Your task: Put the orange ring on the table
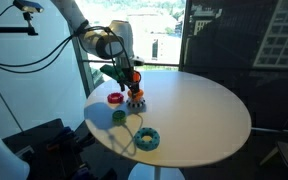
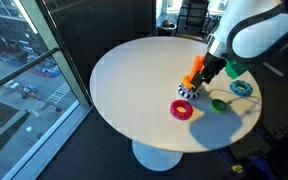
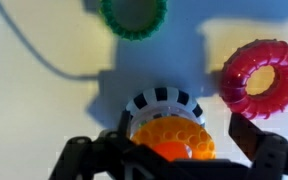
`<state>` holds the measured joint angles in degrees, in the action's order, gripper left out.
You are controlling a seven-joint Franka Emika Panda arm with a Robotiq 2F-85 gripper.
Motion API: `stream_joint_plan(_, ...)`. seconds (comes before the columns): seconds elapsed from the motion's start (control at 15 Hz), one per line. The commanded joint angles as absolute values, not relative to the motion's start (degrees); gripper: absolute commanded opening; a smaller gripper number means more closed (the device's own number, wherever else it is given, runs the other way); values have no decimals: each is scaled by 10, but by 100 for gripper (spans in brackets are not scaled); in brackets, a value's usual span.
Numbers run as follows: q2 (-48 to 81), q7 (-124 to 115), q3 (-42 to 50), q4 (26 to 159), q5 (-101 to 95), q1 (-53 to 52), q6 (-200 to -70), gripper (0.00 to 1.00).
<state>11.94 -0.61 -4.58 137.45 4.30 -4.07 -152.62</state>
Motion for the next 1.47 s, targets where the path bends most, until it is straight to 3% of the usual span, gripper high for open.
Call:
stream_joint_plan(0.0,128,-45,-39,1373,32,-49,-1552,100)
stream_joint_plan(1.4,145,-211,30,1374,-81,-109,-1612,100)
